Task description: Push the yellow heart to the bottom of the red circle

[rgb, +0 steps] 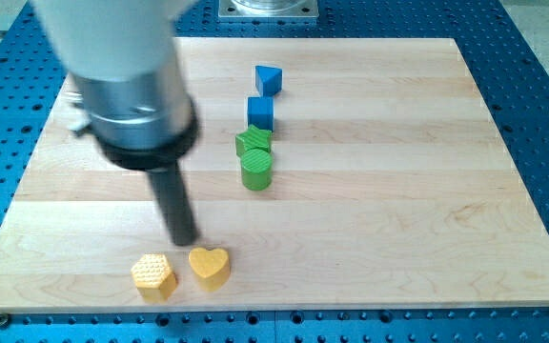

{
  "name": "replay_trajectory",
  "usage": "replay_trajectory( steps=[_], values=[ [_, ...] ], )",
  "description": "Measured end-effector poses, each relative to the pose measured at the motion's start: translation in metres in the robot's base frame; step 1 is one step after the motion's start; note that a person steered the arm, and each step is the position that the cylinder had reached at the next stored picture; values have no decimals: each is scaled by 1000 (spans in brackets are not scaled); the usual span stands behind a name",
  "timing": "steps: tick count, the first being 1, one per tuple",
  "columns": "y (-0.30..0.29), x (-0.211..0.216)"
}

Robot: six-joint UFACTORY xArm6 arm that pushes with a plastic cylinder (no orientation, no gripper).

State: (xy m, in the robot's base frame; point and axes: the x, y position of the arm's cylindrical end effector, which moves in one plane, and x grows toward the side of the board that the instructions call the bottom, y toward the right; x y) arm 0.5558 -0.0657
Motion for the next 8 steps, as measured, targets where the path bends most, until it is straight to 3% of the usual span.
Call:
replay_trajectory(
  steps=[2, 3, 4, 6, 8],
  values=[
    [163, 20],
    [142, 62],
    [72, 59],
    [-56, 30],
    [-82, -32]
  ],
)
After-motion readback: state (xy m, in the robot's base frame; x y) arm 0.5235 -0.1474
